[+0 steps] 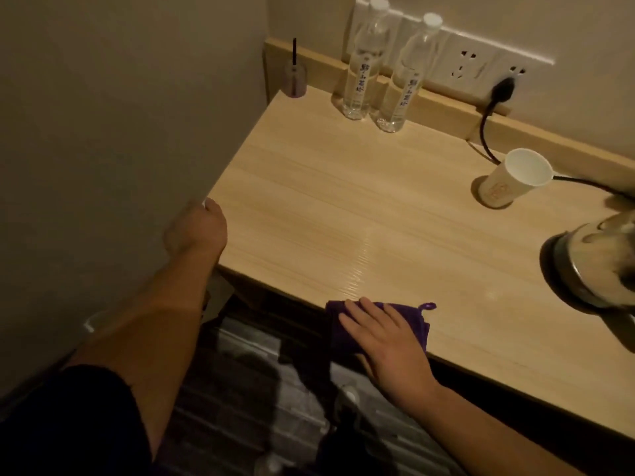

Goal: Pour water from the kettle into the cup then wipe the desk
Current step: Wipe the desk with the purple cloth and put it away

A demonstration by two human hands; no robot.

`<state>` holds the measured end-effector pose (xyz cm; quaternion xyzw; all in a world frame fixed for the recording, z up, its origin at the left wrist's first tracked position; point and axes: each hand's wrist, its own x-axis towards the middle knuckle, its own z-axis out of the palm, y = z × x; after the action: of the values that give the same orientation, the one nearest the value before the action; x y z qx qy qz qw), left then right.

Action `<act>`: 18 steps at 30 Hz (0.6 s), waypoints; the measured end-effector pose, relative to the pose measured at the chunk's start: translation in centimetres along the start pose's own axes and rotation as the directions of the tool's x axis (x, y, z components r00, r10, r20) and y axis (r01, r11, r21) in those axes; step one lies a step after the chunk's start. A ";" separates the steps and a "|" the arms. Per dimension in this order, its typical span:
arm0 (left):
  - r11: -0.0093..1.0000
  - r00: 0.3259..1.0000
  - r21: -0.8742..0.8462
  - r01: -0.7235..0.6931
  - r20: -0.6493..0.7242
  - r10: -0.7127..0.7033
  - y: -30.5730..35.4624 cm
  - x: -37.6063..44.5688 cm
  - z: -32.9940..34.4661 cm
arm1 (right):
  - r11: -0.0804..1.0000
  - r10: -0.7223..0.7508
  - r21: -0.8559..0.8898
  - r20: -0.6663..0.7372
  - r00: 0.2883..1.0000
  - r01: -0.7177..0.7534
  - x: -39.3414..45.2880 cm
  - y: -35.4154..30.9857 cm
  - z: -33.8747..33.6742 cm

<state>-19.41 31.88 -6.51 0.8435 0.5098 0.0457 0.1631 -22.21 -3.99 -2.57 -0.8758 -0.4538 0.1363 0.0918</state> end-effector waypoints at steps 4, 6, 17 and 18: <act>0.992 0.990 0.042 -0.120 0.076 0.116 0.6 -3.3 -0.4 | 0.794 0.227 0.579 -0.001 0.974 -0.185 -2.9 -1.1 -1.7; 0.972 0.972 0.084 -0.218 0.109 0.208 1.7 -5.8 0.3 | 0.398 0.383 0.871 0.126 0.915 -0.287 -2.6 -0.6 -4.5; 0.911 0.923 0.162 -0.379 0.133 0.360 6.4 -10.6 2.9 | 0.708 0.558 0.660 -0.305 0.772 -0.251 14.5 15.0 -15.0; 0.913 0.926 0.164 -0.373 0.129 0.355 6.4 -10.6 3.0 | 0.826 0.464 0.510 -0.374 0.803 -0.240 16.9 16.6 -14.9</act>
<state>-18.30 19.18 -6.30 0.9364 0.3373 -0.0130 0.0966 4.70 -0.17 4.18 -0.9077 -0.1983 0.0271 0.3687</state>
